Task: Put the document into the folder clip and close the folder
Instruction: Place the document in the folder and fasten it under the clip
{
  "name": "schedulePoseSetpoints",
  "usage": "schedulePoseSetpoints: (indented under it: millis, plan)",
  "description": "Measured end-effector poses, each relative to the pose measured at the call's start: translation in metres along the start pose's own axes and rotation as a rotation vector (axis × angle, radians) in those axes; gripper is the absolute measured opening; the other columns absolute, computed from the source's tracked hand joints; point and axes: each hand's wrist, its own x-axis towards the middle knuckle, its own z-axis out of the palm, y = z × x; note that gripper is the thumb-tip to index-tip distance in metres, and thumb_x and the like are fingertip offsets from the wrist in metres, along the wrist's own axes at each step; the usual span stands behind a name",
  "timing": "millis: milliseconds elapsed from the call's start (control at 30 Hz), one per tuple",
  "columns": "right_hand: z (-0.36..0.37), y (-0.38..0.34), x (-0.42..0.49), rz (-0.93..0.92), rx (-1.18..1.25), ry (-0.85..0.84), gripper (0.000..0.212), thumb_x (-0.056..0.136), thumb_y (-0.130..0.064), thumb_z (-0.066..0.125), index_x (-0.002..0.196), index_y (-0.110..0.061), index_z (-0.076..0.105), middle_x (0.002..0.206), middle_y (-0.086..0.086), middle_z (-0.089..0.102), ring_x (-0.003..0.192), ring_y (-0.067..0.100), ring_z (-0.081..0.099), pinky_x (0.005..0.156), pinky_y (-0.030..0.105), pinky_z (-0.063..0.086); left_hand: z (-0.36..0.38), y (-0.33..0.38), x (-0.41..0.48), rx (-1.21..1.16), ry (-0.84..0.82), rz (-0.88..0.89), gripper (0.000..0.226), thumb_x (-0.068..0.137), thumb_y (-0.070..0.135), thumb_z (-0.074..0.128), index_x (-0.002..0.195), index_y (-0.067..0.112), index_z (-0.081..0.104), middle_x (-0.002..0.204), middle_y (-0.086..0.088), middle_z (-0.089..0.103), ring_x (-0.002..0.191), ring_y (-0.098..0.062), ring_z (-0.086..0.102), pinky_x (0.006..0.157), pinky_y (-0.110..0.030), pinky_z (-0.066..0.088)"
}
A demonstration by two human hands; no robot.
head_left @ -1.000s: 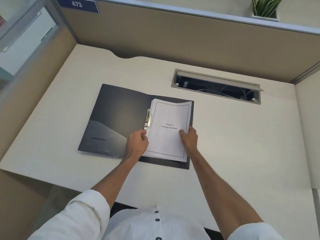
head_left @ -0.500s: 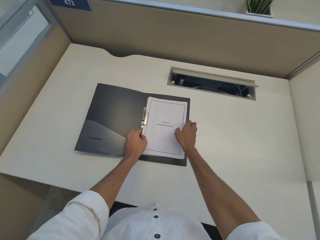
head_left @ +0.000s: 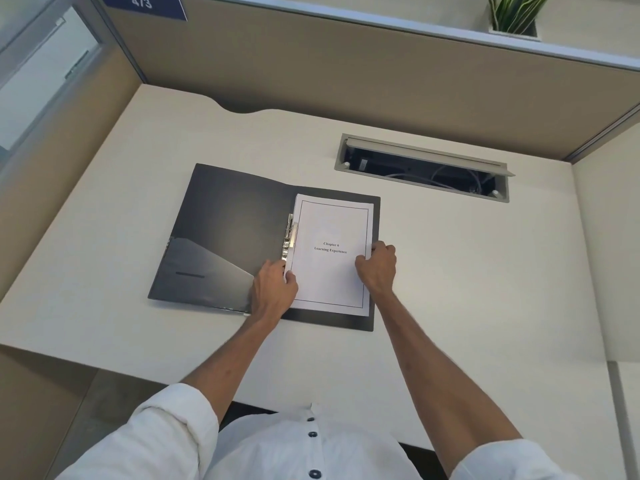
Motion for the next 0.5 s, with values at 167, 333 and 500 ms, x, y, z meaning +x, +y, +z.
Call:
schedulePoseSetpoints:
  millis: [167,333,500]
  plan:
    - [-0.0006,-0.0002,0.0006,-0.007,0.010,-0.002,0.043,0.099,-0.006,0.058,0.142,0.001,0.056,0.142,0.018,0.051,0.131,0.040,0.057,0.103,0.044,0.052,0.0010,-0.0039,0.0019,-0.010,-0.032,0.035,0.035,0.105,0.014,0.057,0.139,0.009,0.067,0.123,-0.014,0.067,0.111,-0.039,0.069,0.099,-0.049,0.058]
    - [0.0023,-0.0025,0.0010,-0.013,-0.025,-0.008,0.045,0.100,-0.008,0.061,0.142,0.003,0.053,0.144,0.019,0.049,0.135,0.040,0.053,0.099,0.043,0.050,-0.0007,-0.0081,0.0027,-0.046,-0.050,0.049,0.039,0.104,0.010,0.058,0.142,0.011,0.065,0.128,-0.012,0.065,0.114,-0.036,0.069,0.102,-0.050,0.057]
    - [0.0035,-0.0028,0.0008,-0.012,-0.063,-0.020,0.045,0.100,-0.010,0.062,0.142,0.006,0.053,0.145,0.020,0.047,0.136,0.040,0.051,0.102,0.043,0.050,-0.0023,-0.0087,0.0044,-0.048,-0.068,0.056,0.039,0.104,0.010,0.058,0.143,0.009,0.064,0.133,-0.012,0.064,0.117,-0.037,0.068,0.103,-0.051,0.056]
